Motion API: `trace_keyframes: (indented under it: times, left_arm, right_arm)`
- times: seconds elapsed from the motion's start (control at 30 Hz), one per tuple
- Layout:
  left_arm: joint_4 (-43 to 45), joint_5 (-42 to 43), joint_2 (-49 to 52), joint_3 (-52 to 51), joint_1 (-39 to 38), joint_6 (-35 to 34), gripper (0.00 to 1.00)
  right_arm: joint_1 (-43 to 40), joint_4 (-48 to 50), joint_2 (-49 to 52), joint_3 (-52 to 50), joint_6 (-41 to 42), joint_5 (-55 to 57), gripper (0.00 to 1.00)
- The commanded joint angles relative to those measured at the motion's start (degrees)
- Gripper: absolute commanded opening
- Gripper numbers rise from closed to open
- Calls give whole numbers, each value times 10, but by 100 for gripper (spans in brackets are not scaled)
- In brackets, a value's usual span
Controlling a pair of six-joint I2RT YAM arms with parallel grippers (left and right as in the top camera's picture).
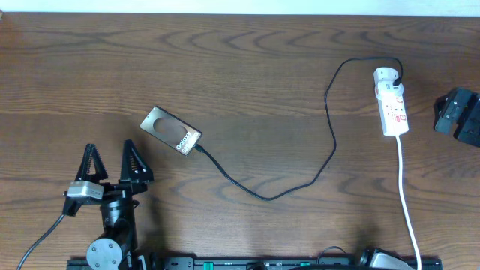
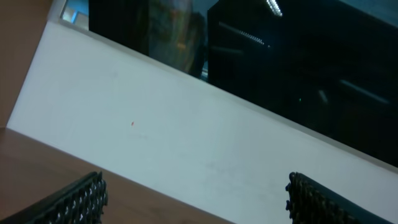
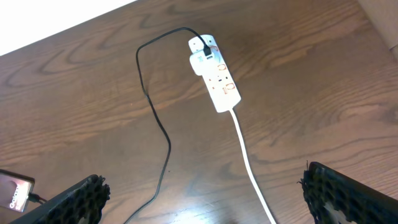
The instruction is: Plug charger to phone and switch on socket
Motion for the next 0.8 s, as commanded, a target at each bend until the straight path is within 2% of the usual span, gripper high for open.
trace_keyframes:
  times: [0.0, 0.13, 0.2, 0.37, 0.77]
  left_arm:
    - [-40, -5, -7, -1, -1, 8, 92]
    - [-129, -5, -7, -1, -1, 8, 91]
    - [-202, -5, -7, -1, -1, 8, 91]
    - [-296, -5, -7, -1, -1, 8, 92]
    - [-304, -5, -6, -1, -1, 8, 91]
  right_arm:
    - [1, -1, -1, 1, 6, 3, 99]
    - [1, -1, -1, 1, 6, 2, 99]
    - [1, -1, -1, 1, 6, 2, 99]
    - [1, -1, -1, 1, 6, 2, 99]
    - [1, -1, -1, 1, 6, 3, 99]
